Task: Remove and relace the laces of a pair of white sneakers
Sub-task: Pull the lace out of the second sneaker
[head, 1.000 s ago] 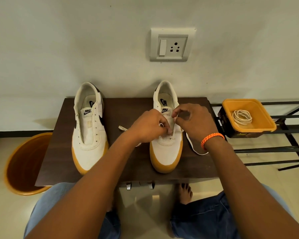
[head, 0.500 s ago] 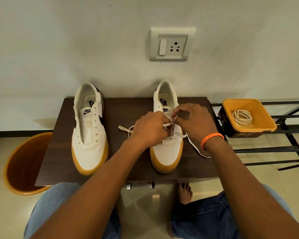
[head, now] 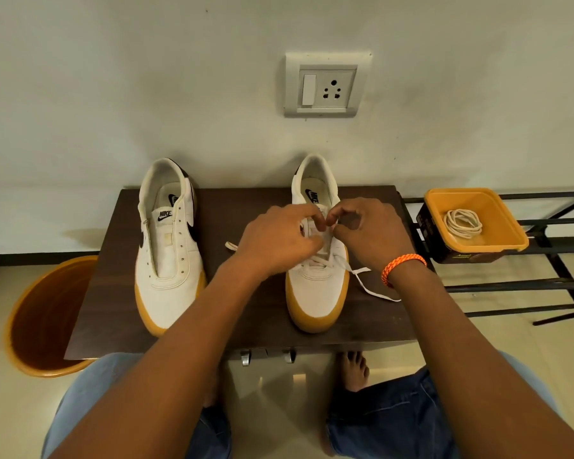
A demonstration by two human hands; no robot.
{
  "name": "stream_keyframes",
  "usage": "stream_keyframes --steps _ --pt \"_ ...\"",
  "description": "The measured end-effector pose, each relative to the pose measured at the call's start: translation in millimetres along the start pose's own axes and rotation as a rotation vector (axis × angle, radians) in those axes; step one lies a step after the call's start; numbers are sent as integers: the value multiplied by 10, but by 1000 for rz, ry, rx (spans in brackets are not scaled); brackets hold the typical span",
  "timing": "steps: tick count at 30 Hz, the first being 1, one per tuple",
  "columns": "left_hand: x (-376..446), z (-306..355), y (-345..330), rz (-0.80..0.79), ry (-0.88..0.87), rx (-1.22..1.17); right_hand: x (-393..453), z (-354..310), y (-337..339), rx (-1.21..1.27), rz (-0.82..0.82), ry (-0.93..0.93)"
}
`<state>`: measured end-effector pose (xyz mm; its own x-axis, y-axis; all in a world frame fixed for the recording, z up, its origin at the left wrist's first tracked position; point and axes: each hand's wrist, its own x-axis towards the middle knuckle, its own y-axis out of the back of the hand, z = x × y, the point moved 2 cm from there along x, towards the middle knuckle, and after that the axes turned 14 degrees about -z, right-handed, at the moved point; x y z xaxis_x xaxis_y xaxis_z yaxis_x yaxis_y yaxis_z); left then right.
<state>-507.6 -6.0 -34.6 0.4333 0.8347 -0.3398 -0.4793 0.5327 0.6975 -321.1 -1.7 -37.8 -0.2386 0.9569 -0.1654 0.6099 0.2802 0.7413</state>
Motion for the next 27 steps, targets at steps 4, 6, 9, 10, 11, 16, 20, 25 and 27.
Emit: stream_keyframes --steps 4,6,9,10,11,16,20,25,27 --pt "47 76 -149 -72 18 103 -4 12 -4 2 4 4" --pt "49 69 -146 -60 16 84 -7 11 -7 2 -1 6" --pt "65 30 -149 -98 17 7 -8 11 -5 -7 -3 4" --pt "72 21 -138 -117 11 -28 -9 14 0 -4 -2 -1" --pt "78 8 -114 -133 -5 -84 -11 16 6 0 -1 -5" --pt "3 -29 83 -160 -24 -504 -26 1 20 16 3 1" --pt "33 -6 3 -9 7 -207 -21 -7 10 3 2 2" --pt "66 58 -181 -85 42 54 -30 -12 2 0 3 8" --pt "68 44 -171 -57 24 -9 -33 -17 2 3 4 12"
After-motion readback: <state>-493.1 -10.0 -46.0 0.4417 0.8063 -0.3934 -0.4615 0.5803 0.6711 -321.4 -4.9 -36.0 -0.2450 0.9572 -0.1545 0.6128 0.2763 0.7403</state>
